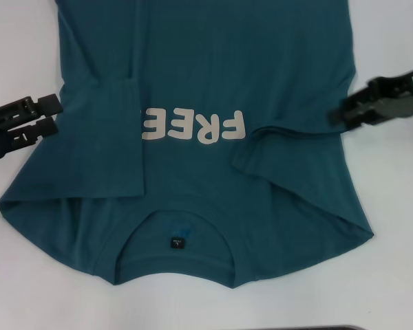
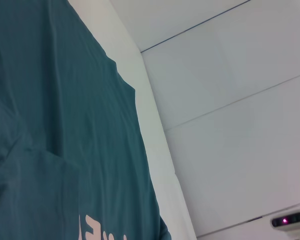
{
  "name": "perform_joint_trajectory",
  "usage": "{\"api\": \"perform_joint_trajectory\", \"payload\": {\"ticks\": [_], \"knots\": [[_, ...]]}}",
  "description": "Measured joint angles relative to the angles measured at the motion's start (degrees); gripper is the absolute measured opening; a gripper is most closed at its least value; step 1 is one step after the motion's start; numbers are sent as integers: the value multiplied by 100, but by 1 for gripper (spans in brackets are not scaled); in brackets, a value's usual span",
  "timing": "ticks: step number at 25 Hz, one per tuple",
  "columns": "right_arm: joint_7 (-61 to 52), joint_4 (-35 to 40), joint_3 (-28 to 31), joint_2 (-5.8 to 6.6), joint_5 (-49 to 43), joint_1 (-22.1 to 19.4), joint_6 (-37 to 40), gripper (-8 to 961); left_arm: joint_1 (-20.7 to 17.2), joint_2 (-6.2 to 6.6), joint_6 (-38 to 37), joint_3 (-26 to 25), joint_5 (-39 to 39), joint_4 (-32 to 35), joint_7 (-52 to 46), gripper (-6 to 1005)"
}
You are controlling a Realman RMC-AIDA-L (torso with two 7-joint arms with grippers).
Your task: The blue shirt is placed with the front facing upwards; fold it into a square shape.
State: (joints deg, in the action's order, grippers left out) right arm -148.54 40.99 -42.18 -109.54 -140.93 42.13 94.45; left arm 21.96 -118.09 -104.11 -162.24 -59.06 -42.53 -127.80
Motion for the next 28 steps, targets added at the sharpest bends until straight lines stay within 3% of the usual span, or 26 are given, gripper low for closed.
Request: {"api": "perform_joint_trajectory", "payload": {"ticks": [9, 24, 28], "knots": [[-96, 213, -10, 34, -237, -296, -180, 509, 15, -4, 40, 0, 0, 0, -29, 793], [-97, 59, 37, -224, -442, -301, -949, 535, 1, -21, 88, 2, 6, 0, -43, 792], [-97, -188, 11, -240, -444, -244, -1168, 542, -7, -21, 93, 1, 13, 0, -43, 792]]}}
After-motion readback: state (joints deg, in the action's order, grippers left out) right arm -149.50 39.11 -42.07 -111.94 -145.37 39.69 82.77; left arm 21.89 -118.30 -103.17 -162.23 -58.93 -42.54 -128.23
